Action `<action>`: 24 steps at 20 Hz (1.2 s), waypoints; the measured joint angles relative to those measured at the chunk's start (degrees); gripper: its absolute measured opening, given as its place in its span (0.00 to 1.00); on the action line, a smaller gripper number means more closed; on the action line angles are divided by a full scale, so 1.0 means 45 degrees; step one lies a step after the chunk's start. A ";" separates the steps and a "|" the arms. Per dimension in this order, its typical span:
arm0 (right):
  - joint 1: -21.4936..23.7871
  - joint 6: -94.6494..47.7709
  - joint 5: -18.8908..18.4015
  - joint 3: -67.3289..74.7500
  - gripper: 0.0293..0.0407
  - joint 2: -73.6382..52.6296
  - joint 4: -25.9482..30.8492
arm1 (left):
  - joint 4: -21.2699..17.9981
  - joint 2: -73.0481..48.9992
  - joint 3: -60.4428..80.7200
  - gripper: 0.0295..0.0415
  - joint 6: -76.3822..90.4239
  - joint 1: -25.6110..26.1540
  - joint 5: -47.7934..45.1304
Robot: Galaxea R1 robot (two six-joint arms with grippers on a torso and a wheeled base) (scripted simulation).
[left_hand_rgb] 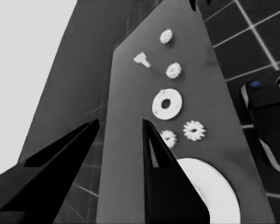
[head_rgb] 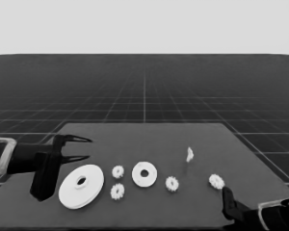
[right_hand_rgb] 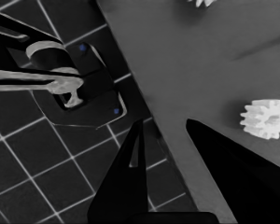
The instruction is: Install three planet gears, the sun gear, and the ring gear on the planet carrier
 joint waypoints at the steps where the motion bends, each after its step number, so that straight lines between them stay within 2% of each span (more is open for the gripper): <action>1: -0.0689 -0.0042 0.0296 0.0674 0.00 0.0173 0.0963 | -0.0932 -0.0036 0.0907 0.00 -0.0033 0.0900 0.0626; 2: -0.0429 -0.0025 0.0172 0.0375 0.13 0.0102 0.0567 | -0.0556 -0.0022 0.0545 0.01 -0.0020 0.0569 0.0377; 3: -0.0278 -0.0015 0.0099 0.0200 0.38 0.0058 0.0334 | -0.0329 -0.0017 0.0320 0.16 -0.0012 0.0366 0.0226; 4: -0.0191 -0.0009 0.0057 0.0100 0.66 0.0033 0.0198 | -0.0196 -0.0014 0.0190 0.43 -0.0007 0.0249 0.0138; 5: -0.0141 -0.0005 0.0032 0.0042 0.76 0.0018 0.0119 | 0.5982 0.3488 -0.0174 0.67 -0.6195 0.3041 0.5686; 6: -0.0111 -0.0003 0.0017 0.0009 0.79 0.0010 0.0072 | 0.6221 0.7564 -0.2249 0.85 -1.2560 0.4064 1.1466; 7: -0.0094 -0.0002 0.0009 -0.0010 0.80 0.0005 0.0045 | 0.3323 0.9535 -0.5239 0.90 -1.7344 0.4136 1.2512; 8: -0.0085 -0.0001 0.0004 -0.0021 0.81 0.0003 0.0028 | 0.1233 1.0376 -0.7727 0.85 -1.9381 0.4154 1.1923; 9: -0.0079 -0.0001 0.0001 -0.0027 0.81 0.0001 0.0019 | -0.0015 1.0841 -0.9473 0.79 -2.0156 0.4207 1.1400; 11: -0.0074 0.0000 -0.0002 -0.0033 0.81 0.0000 0.0010 | -0.1225 1.1351 -1.1392 0.75 -2.0535 0.4292 1.0923; 14: -0.0072 0.0000 -0.0003 -0.0035 0.81 -0.0001 0.0007 | -0.1760 1.1622 -1.2370 0.75 -2.0537 0.4336 1.0752; 15: -0.0072 0.0000 -0.0003 -0.0035 0.81 -0.0001 0.0006 | -0.0789 1.1800 -1.2952 0.75 -2.0266 0.5328 1.0369; 17: -0.0072 0.0000 -0.0003 -0.0036 0.81 -0.0001 0.0006 | 0.0023 1.2083 -1.3836 0.75 -1.9859 0.6420 0.9882; 24: -0.0072 0.0000 -0.0003 -0.0036 0.81 -0.0001 0.0006 | 0.0377 1.2284 -1.4430 0.75 -1.9587 0.6870 0.9569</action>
